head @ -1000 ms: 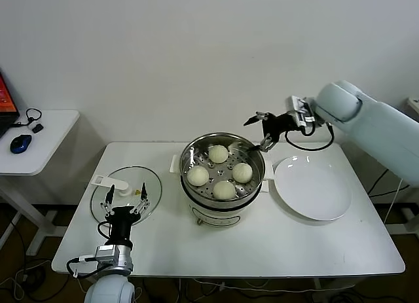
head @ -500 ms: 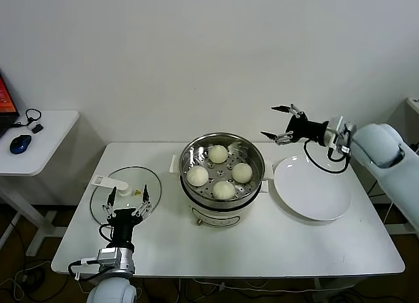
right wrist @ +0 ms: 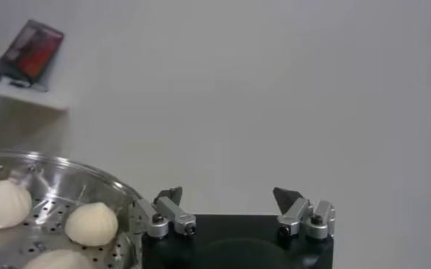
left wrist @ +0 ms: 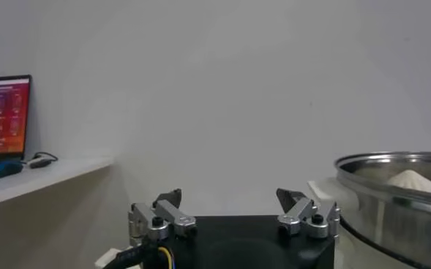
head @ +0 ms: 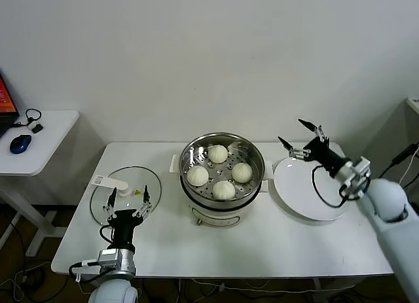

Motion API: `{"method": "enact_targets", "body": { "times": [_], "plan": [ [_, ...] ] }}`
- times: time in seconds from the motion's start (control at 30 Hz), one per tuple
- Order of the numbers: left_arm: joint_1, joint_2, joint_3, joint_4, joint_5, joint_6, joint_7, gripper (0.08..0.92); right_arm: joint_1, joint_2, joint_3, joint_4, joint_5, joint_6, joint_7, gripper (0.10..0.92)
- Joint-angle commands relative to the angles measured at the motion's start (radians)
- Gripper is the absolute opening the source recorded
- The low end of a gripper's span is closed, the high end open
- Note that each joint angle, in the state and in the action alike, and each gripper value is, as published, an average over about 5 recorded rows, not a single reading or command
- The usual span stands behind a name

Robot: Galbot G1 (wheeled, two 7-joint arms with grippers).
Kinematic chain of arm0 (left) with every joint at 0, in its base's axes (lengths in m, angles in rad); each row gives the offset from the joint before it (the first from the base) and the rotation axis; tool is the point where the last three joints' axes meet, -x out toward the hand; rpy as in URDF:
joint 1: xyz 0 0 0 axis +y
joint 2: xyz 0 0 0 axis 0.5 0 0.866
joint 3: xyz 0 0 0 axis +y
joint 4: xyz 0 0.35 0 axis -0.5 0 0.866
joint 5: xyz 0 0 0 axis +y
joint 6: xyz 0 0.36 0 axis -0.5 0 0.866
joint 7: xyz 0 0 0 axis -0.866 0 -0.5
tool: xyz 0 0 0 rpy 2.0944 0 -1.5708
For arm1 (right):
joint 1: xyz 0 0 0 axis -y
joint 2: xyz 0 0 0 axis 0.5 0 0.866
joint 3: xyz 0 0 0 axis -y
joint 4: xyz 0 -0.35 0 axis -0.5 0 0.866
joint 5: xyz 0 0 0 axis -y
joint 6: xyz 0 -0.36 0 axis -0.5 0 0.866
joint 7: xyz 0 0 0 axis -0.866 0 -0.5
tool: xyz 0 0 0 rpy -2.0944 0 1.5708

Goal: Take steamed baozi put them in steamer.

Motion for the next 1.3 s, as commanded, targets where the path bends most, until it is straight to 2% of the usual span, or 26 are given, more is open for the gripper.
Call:
{"method": "enact_targets", "body": {
  "times": [0.03,0.37,1.3],
  "plan": [
    [0.013,0.006,-0.006,-0.003,0.002,0.001,0.002,0.823,-0.355,0.202,0.175,0.061,0.040,0.137,0.147,0.823],
    [0.027,0.009,-0.013,-0.005,0.010,-0.003,0.003,0.823,-0.472,0.292,0.158,0.088,0.039,0.189,0.183,0.823],
    [0.043,0.003,-0.010,-0.008,0.030,-0.010,0.003,0.823,-0.583,0.313,0.155,0.118,0.069,0.201,0.178,0.823]
  ]
}}
